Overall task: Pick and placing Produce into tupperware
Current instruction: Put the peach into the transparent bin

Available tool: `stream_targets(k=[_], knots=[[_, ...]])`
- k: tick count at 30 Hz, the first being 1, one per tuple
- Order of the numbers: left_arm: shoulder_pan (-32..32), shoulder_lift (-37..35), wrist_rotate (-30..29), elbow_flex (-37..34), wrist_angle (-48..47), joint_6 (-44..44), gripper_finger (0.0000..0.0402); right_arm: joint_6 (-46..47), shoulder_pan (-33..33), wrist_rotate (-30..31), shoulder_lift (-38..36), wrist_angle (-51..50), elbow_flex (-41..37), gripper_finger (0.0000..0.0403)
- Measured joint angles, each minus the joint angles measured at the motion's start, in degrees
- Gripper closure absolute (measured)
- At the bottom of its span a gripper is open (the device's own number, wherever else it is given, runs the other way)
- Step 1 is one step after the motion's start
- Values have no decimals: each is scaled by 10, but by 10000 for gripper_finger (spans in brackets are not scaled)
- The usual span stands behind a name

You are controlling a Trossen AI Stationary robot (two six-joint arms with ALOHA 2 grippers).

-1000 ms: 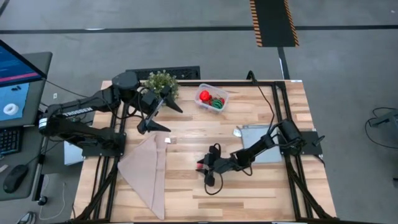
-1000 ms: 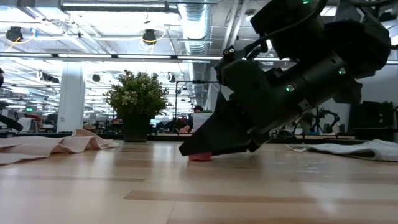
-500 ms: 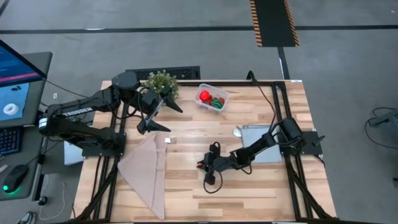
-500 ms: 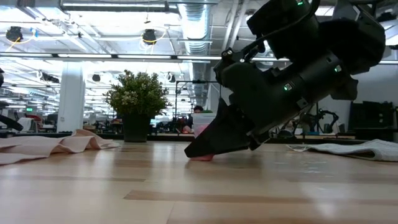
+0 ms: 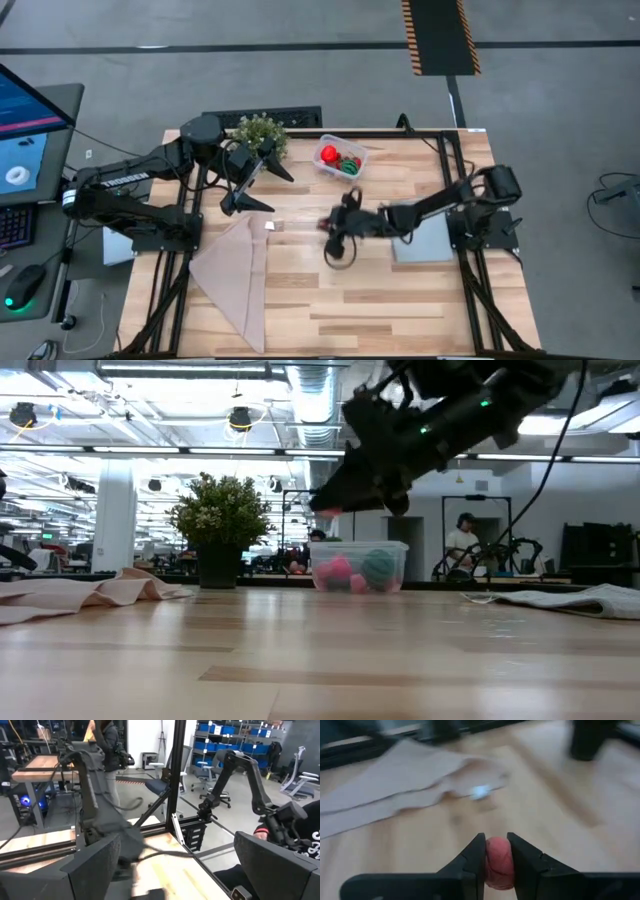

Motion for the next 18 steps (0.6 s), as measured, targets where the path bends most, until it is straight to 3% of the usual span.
stream_targets(k=[13, 18], knots=[[0, 0, 0, 0, -12, -4, 20, 35, -203, 0, -74, -70, 1, 310], [0, 0, 0, 0, -29, 1, 20, 53, -267, -44, -66, -75, 1, 310]])
